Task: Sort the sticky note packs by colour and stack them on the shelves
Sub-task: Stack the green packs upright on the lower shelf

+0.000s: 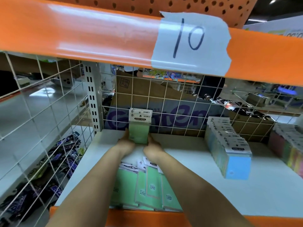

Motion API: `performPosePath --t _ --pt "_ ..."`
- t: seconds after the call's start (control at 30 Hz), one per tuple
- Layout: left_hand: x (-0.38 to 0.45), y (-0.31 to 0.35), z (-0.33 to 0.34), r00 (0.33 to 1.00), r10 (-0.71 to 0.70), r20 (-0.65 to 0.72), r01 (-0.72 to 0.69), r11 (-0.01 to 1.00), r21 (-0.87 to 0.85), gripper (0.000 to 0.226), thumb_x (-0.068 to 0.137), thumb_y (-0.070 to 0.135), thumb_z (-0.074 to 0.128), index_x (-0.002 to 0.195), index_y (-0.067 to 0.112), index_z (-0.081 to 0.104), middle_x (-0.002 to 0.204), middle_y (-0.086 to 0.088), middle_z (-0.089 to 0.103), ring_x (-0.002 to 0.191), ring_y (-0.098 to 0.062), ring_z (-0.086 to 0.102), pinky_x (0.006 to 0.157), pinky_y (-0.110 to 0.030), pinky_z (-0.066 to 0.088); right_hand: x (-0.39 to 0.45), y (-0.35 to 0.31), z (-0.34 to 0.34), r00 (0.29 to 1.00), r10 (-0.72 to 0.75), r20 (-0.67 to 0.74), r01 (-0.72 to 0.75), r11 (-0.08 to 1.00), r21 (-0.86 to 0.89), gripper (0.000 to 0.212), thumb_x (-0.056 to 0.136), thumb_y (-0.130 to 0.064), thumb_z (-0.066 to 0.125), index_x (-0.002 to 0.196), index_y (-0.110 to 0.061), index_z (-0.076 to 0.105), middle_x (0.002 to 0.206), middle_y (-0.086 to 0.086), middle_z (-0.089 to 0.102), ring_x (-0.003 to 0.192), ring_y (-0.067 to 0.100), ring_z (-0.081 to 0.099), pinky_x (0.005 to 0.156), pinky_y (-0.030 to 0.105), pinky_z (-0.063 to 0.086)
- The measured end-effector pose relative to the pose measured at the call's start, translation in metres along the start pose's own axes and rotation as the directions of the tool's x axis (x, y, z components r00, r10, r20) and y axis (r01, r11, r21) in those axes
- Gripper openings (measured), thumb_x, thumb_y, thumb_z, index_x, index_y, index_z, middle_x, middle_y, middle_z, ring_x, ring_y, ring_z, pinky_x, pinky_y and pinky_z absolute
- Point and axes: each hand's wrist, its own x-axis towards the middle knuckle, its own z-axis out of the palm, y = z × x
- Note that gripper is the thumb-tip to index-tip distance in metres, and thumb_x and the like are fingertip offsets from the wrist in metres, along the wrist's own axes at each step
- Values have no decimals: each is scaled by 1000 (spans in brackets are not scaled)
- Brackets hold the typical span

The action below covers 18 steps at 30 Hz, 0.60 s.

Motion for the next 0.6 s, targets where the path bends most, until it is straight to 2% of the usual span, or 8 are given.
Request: performPosePath --t 0.07,0.13,0.27,0.3,0.37,0.43,0.53,0.6 --pt "3 -1 -2 1000 -29 10 29 1000 -7 75 94 23 45 151 39 -2 148 -13 39 122 -31 50 96 -30 44 2 -1 -1 1000 5 15 -4 1000 -22 80 82 -16 35 149 -49 5 116 15 53 83 29 51 70 36 44" --pt "7 -1 -2 999 -40 12 40 999 14 76 93 30 45 150 40 -4 149 -14 38 127 -35 45 103 -36 41 2 -2 -5 1000 -5 22 7 998 -59 80 85 -17 36 149 -49 0 121 17 49 91 32 53 73 35 47" --pt "10 6 -2 999 -47 -10 48 993 103 74 94 23 37 151 34 -10 150 -14 36 129 -38 42 106 -40 39 -1 2 -12 999 -18 43 24 990 -140 81 89 -15 38 151 -42 -8 136 19 35 124 30 43 98 42 47" --pt "10 8 -2 999 -46 -10 47 993 106 75 94 21 37 151 33 -11 148 -14 38 126 -38 46 101 -37 42 -1 2 -13 999 -20 46 27 988 -151 82 89 -15 38 151 -41 -8 137 19 35 126 30 40 99 42 47" --pt "8 11 -5 998 -59 -1 59 995 80 75 93 18 36 151 35 -9 138 -16 49 101 -31 60 73 -28 47 0 2 -14 998 -19 56 27 987 -159 83 88 -13 38 152 -38 -10 138 19 36 130 30 33 98 42 47" --pt "5 15 -8 998 -70 -5 71 995 72 74 94 16 37 151 35 -7 128 -15 55 76 -22 57 53 -25 36 0 2 -14 998 -22 60 32 985 -169 84 88 -12 38 151 -37 -12 137 19 38 131 30 30 97 40 48" --pt "2 19 -8 997 -67 -30 70 992 102 73 95 15 37 151 34 -7 128 -16 55 103 -30 61 61 -25 35 -2 2 -15 998 -34 55 43 985 -167 84 88 -14 38 151 -39 -12 135 19 40 128 30 34 95 39 48" --pt "2 20 -9 997 -71 -37 74 991 110 74 95 15 37 151 32 -7 129 -16 55 110 -32 59 66 -25 38 -3 1 -15 998 -27 60 36 986 -164 83 89 -16 39 151 -40 -12 136 19 37 127 30 36 95 38 48"
